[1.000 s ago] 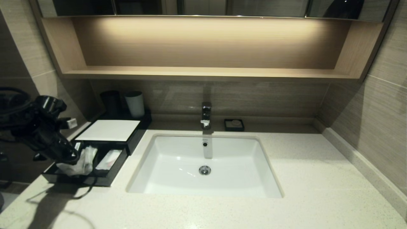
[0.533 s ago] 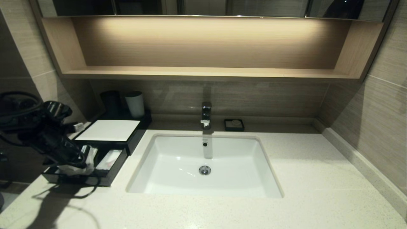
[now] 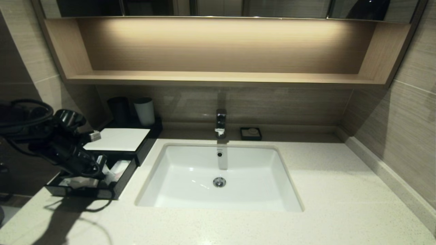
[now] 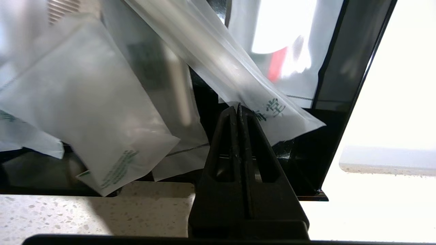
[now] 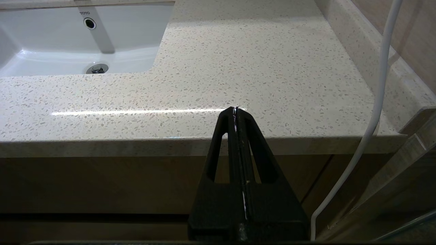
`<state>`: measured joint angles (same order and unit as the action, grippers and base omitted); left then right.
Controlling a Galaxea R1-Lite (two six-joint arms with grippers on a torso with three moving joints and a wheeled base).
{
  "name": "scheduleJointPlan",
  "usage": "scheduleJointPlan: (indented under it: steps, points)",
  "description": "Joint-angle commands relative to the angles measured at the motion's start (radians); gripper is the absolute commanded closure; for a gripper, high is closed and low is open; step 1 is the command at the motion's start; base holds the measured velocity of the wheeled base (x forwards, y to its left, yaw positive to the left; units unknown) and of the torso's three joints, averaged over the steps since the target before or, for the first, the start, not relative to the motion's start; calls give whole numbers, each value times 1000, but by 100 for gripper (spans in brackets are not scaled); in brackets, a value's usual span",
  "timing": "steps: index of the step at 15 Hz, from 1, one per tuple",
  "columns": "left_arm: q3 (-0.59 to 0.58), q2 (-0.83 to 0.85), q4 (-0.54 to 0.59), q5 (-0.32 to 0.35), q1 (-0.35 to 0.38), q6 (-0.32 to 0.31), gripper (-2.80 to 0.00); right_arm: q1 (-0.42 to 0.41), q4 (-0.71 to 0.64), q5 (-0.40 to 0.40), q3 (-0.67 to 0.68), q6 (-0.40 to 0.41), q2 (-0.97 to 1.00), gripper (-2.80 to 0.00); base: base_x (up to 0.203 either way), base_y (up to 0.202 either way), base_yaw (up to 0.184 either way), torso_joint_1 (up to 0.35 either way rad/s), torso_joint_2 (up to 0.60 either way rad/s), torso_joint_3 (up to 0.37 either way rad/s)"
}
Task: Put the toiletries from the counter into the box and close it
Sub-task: Close the drawer
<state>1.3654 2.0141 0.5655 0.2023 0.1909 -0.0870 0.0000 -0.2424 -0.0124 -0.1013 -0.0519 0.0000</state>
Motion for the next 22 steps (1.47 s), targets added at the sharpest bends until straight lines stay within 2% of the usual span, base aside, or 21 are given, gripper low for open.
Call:
scheduleJointPlan:
  steps: [1, 6, 7, 9, 13, 16, 22]
  points:
    - [6, -34, 3, -2, 22, 0, 0, 0, -2, 0, 0, 0, 0, 0, 0, 0, 0, 0, 0, 0]
    - [-6, -175, 26, -9, 64, 2, 0, 0, -2, 0, 0, 0, 0, 0, 0, 0, 0, 0, 0, 0]
    - [-5, -202, 75, -26, 67, 4, 0, 0, -2, 0, 0, 0, 0, 0, 0, 0, 0, 0, 0, 0]
    - [-5, -235, 210, -134, 70, 10, 0, 0, -2, 0, 0, 0, 0, 0, 0, 0, 0, 0, 0, 0]
    - [-66, -209, 258, -169, 109, -6, 0, 0, -2, 0, 0, 0, 0, 0, 0, 0, 0, 0, 0, 0]
    - [-72, -139, 259, -169, 129, -36, 0, 1, -2, 0, 0, 0, 0, 0, 0, 0, 0, 0, 0, 0]
    - [-57, -56, 249, -124, 130, -70, 0, 0, -2, 0, 0, 0, 0, 0, 0, 0, 0, 0, 0, 0]
